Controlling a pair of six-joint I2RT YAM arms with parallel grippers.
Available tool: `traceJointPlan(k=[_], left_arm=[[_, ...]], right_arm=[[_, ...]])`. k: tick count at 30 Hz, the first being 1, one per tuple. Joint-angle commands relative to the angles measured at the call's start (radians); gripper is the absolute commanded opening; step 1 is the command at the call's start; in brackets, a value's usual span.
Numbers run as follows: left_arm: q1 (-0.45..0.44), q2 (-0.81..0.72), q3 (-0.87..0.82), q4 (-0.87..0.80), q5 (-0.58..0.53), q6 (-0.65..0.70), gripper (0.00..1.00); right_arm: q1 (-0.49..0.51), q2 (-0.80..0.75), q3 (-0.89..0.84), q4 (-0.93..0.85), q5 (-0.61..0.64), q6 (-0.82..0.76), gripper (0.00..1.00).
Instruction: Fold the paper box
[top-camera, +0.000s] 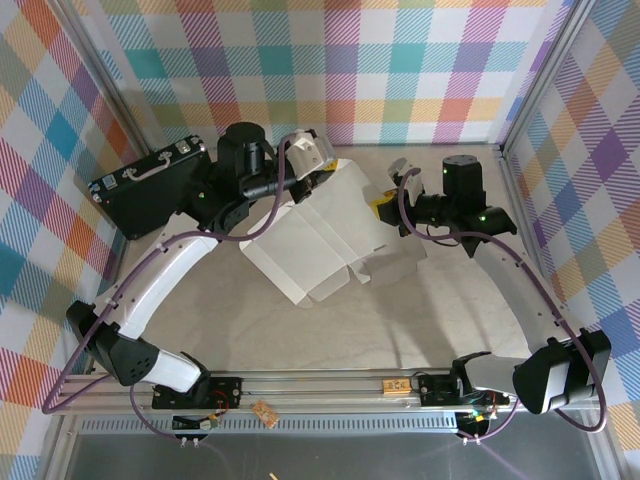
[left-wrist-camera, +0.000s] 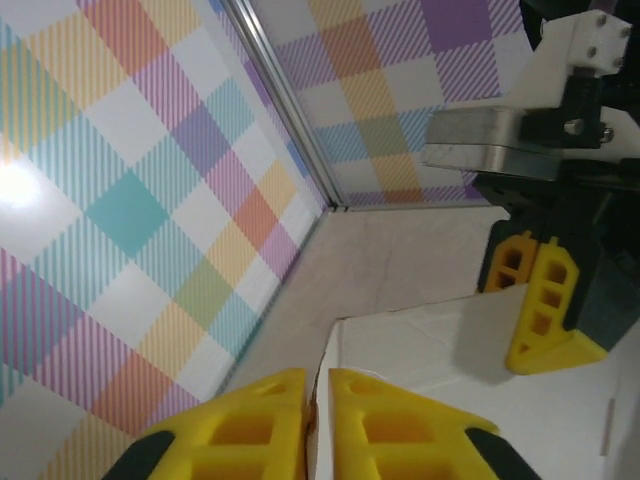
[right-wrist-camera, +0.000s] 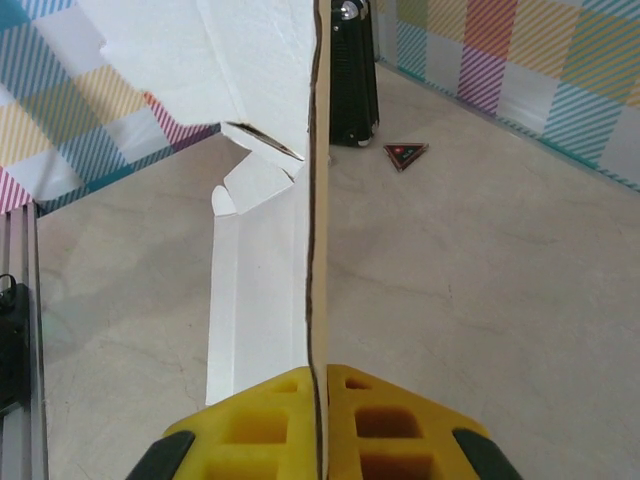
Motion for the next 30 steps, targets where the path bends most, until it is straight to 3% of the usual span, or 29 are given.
traceJointPlan(k=[1, 6, 12, 18, 23, 24, 26, 28, 30], left_arm=[[-0.047, 0.007, 0.058, -0.123, -0.091, 0.009, 0.06], [-0.135, 0.022, 0.086, -0.124, -0.262, -0.001, 0.00], [-0.217, 0.040, 0.026, -0.069, -0.352, -0.089, 0.00], [-0.229, 0.027, -0.047, 0.072, -0.377, -0.182, 0.01], [-0.181, -0.156, -0.053, 0.009, -0.280, -0.181, 0.42], [-0.128, -0.205, -0.067, -0.021, -0.237, -0.181, 0.49], [0.020, -0.281, -0.122, -0.053, -0.138, -0.171, 0.66], [0.176, -0.339, -0.218, -0.058, 0.008, -0.124, 0.79], [0.256, -0.397, -0.355, 0.013, 0.083, -0.073, 0.93]], right_arm=[[0.011, -0.026, 0.047, -0.004, 0.016, 0.002, 0.00], [0.033, -0.020, 0.050, 0.035, 0.045, 0.091, 0.00], [0.070, -0.032, 0.042, 0.078, 0.056, 0.214, 0.00], [0.084, -0.064, 0.009, 0.073, 0.094, 0.214, 0.00], [0.047, -0.059, 0.022, -0.016, 0.098, 0.033, 0.00], [0.021, -0.049, 0.032, -0.021, 0.058, 0.037, 0.00], [-0.037, -0.020, 0.035, 0.044, -0.143, 0.052, 0.00], [-0.030, 0.002, 0.055, 0.065, -0.142, 0.028, 0.00], [-0.030, 0.039, 0.117, 0.029, -0.158, 0.053, 0.00]])
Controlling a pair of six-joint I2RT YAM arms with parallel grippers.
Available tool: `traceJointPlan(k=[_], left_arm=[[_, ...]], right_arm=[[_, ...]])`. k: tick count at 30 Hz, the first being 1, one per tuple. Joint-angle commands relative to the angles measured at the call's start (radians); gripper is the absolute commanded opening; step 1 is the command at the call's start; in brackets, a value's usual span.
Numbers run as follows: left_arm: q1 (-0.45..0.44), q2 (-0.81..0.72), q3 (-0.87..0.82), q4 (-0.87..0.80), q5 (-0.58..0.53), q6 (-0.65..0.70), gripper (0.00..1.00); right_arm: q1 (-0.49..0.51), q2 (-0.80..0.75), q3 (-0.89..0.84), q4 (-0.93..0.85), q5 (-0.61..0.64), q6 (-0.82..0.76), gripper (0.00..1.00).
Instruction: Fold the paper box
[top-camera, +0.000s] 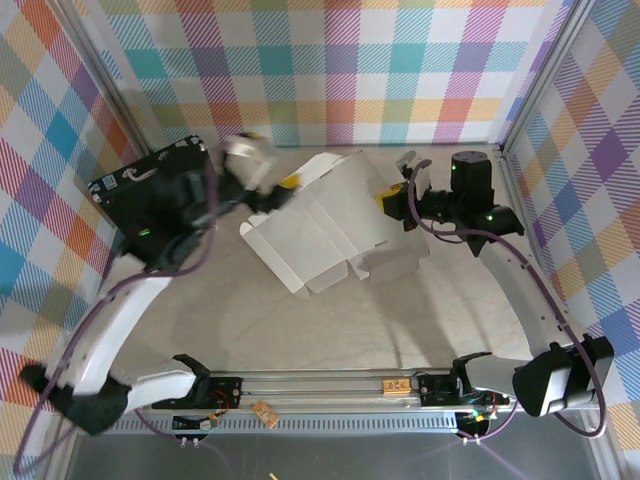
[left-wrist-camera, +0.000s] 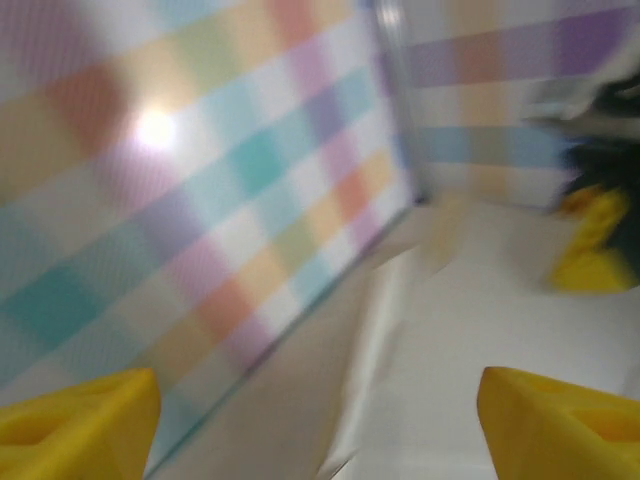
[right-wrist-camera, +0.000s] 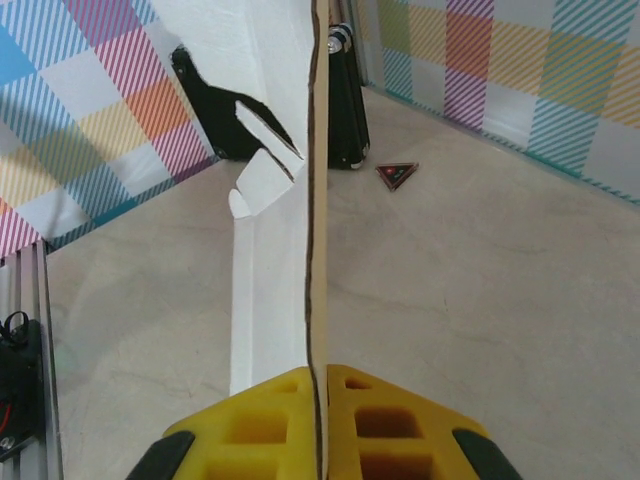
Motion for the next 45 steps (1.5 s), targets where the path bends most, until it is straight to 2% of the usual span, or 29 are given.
traceJointPlan(k=[1, 2, 4, 6, 9, 11, 13, 17, 23, 27, 30, 32, 38, 40, 42, 45], left_arm=[[0.092, -0.064, -0.173, 0.062, 0.192, 0.069, 0.96], [0.104, -0.066, -0.203, 0.113, 0.179, 0.064, 0.98], [0.112, -0.018, -0.193, 0.161, 0.144, 0.031, 0.94], [0.112, 0.062, -0.148, 0.206, 0.171, -0.032, 0.89], [0.098, 0.155, -0.118, 0.316, 0.178, -0.114, 0.90], [0.075, 0.202, -0.090, 0.322, 0.184, -0.109, 0.89], [0.043, 0.229, -0.070, 0.302, 0.171, -0.084, 0.81], [-0.017, 0.198, -0.129, 0.336, 0.068, -0.048, 0.66], [-0.039, 0.094, -0.209, 0.373, -0.047, -0.006, 0.63], [-0.040, 0.069, -0.222, 0.355, -0.088, 0.047, 0.40], [-0.040, 0.098, -0.198, 0.313, -0.047, 0.047, 0.13], [-0.046, 0.113, -0.190, 0.308, -0.028, 0.040, 0.03], [-0.085, 0.130, -0.199, 0.338, -0.081, 0.093, 0.02], [-0.133, 0.131, -0.222, 0.379, -0.147, 0.161, 0.01], [-0.205, 0.140, -0.259, 0.453, -0.275, 0.250, 0.00], [-0.291, 0.159, -0.295, 0.499, -0.339, 0.266, 0.00]], right_arm=[[0.006, 0.053, 0.104, -0.005, -0.130, -0.024, 0.00], [0.009, 0.064, 0.119, -0.015, -0.134, -0.025, 0.00], [0.012, 0.071, 0.123, -0.016, -0.124, -0.028, 0.00], [0.013, 0.072, 0.120, -0.013, -0.120, -0.025, 0.00], [0.015, 0.069, 0.112, -0.002, -0.128, -0.013, 0.00], [0.020, 0.066, 0.109, 0.015, -0.133, 0.000, 0.00], [0.029, 0.071, 0.125, -0.013, -0.116, -0.011, 0.00], [0.036, 0.081, 0.136, -0.028, -0.093, -0.003, 0.00], [0.048, 0.083, 0.132, -0.040, -0.045, 0.003, 0.00], [0.049, 0.070, 0.128, -0.032, -0.046, 0.012, 0.00], [0.053, 0.075, 0.128, -0.031, -0.049, 0.021, 0.00], [0.058, 0.075, 0.126, -0.028, -0.049, 0.030, 0.00], [0.069, 0.074, 0.126, -0.021, -0.032, 0.077, 0.00], [0.071, 0.077, 0.126, 0.000, -0.006, 0.142, 0.00], [0.071, 0.088, 0.126, 0.026, 0.016, 0.218, 0.00], [0.078, 0.104, 0.119, 0.070, 0.000, 0.314, 0.00]])
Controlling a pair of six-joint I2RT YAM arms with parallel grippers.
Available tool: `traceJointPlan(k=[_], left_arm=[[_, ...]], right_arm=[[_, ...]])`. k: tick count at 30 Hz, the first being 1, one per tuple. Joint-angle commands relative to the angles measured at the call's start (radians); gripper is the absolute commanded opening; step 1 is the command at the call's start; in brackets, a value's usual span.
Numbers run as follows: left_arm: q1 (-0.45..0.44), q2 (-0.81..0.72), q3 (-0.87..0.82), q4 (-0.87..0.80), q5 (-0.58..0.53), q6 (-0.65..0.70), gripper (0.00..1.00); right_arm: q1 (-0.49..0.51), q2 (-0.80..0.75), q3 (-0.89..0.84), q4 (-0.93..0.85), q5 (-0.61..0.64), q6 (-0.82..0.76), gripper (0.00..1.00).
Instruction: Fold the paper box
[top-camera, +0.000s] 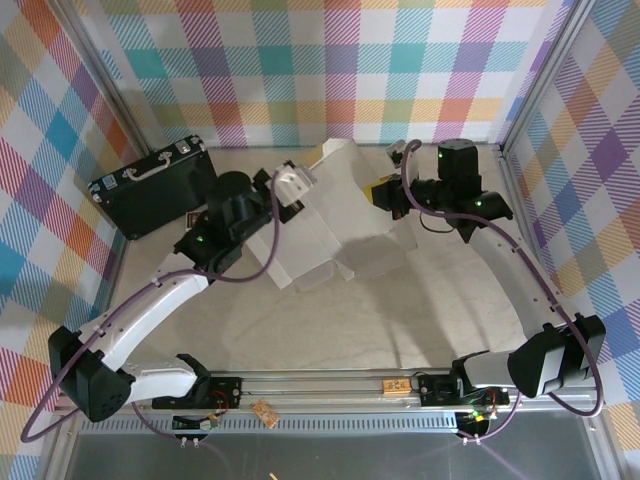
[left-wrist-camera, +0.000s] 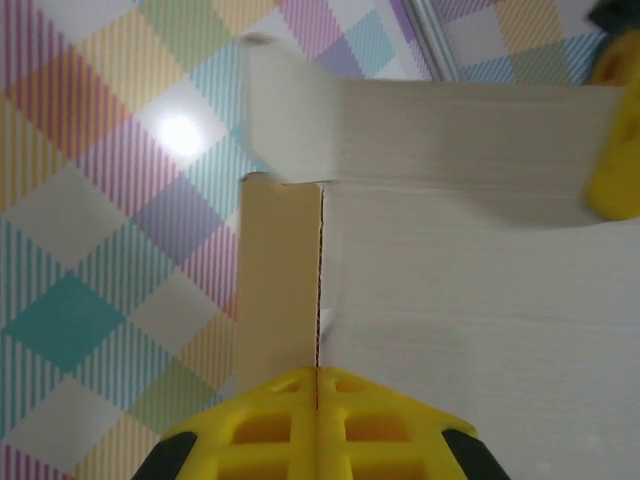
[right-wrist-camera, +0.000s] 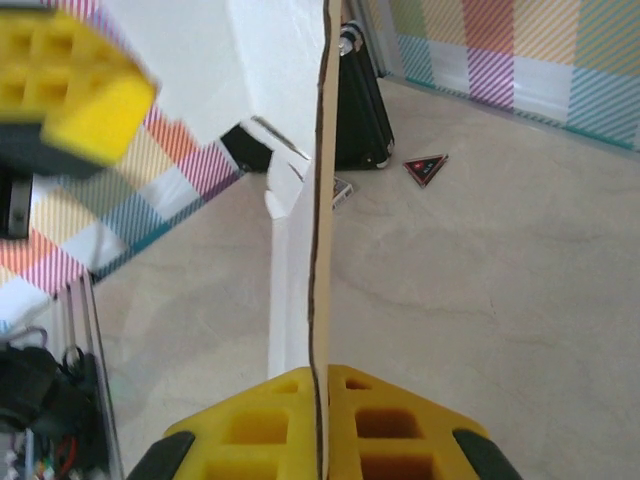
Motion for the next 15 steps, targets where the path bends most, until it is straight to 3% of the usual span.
traceJointPlan(k=[1, 5, 7, 10, 13, 14, 15], left_arm=[[-0.079, 0.033, -0.047, 0.099, -0.097, 0.057, 0.00], [-0.077, 0.006, -0.096, 0.148, -0.129, -0.011, 0.01], [-0.043, -0.082, -0.064, 0.070, -0.065, -0.062, 0.13], [0.059, -0.201, 0.041, -0.131, 0.152, -0.151, 0.39], [0.128, -0.229, 0.105, -0.228, 0.261, -0.122, 0.90], [0.146, -0.213, 0.126, -0.246, 0.298, -0.104, 1.00], [0.161, -0.179, 0.164, -0.267, 0.324, -0.108, 1.00]], right_arm=[[0.022, 0.019, 0.022, 0.079, -0.032, 0.132, 0.00], [0.021, 0.004, 0.030, 0.002, 0.000, 0.048, 0.00], [0.011, 0.003, 0.049, -0.079, 0.009, -0.058, 0.00], [-0.013, 0.025, 0.112, -0.207, 0.005, -0.243, 0.00], [-0.020, 0.056, 0.173, -0.267, -0.057, -0.342, 0.00], [-0.019, 0.068, 0.195, -0.280, -0.078, -0.367, 0.00], [-0.019, 0.082, 0.222, -0.305, -0.095, -0.395, 0.00]])
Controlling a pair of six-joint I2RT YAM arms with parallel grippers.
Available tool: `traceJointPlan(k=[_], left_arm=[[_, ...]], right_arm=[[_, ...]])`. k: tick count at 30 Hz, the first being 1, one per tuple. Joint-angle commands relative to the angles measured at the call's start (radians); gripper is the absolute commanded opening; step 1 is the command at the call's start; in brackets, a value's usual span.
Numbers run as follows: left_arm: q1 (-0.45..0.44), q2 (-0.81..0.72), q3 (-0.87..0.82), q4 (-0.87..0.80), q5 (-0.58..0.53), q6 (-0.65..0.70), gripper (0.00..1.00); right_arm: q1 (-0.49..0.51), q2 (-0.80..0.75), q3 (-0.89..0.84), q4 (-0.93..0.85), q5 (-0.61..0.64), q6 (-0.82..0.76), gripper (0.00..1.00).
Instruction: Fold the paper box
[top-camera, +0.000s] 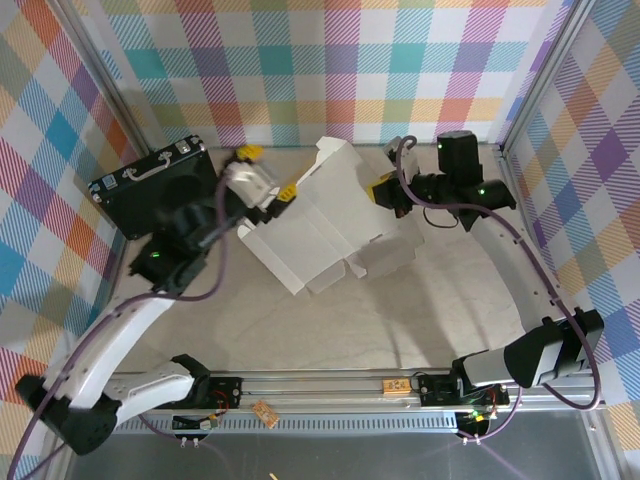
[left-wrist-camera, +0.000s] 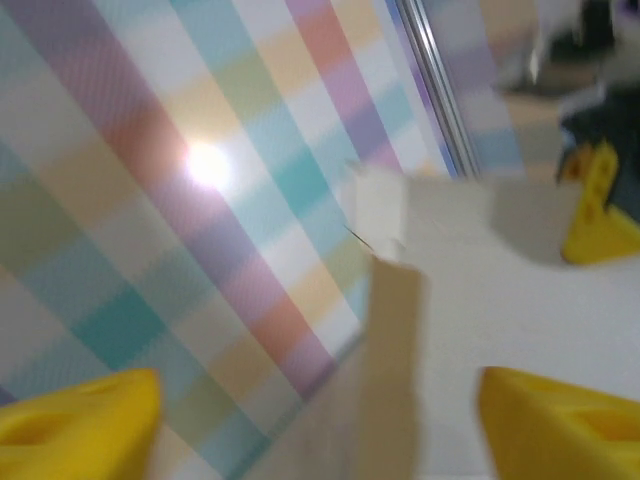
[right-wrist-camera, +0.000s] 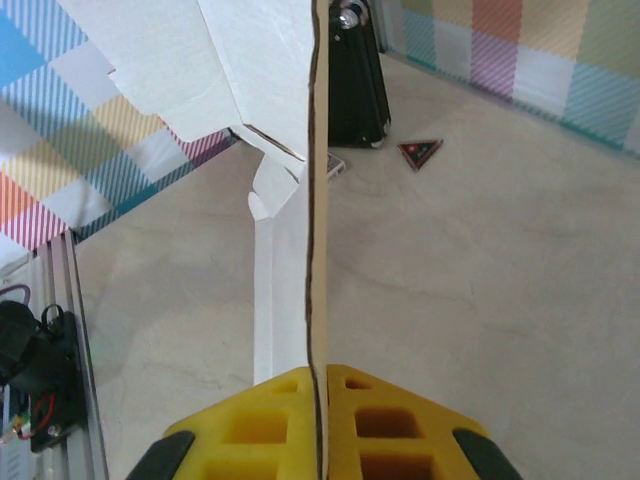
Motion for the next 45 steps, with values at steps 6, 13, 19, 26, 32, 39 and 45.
traceJointPlan(k=[6, 13, 19, 26, 32, 39, 45], left_arm=[[0.081, 0.310, 0.439, -0.308, 0.408, -0.178, 1.00], [0.073, 0.505, 0.612, -0.372, 0.564, -0.264, 0.98], [0.071, 0.572, 0.706, -0.557, 0.520, -0.119, 0.71], [0.069, 0.581, 0.719, -0.545, 0.553, -0.152, 0.01], [0.083, 0.556, 0.712, -0.535, 0.490, -0.169, 0.00], [0.106, 0.471, 0.612, -0.477, 0.428, -0.239, 0.00], [0.109, 0.460, 0.609, -0.481, 0.403, -0.219, 0.00]], right_arm=[[0.000, 0.079, 0.170, -0.208, -0.051, -0.308, 0.00], [0.010, 0.107, 0.207, -0.230, -0.067, -0.332, 0.00], [0.014, 0.103, 0.207, -0.239, -0.067, -0.350, 0.00], [0.017, 0.103, 0.206, -0.233, -0.072, -0.341, 0.03], [0.006, 0.033, 0.129, -0.116, 0.036, -0.164, 0.77], [-0.281, -0.354, -0.407, 0.368, -0.084, 0.472, 0.99], [-0.296, -0.338, -0.331, 0.079, -0.149, 0.429, 0.84]])
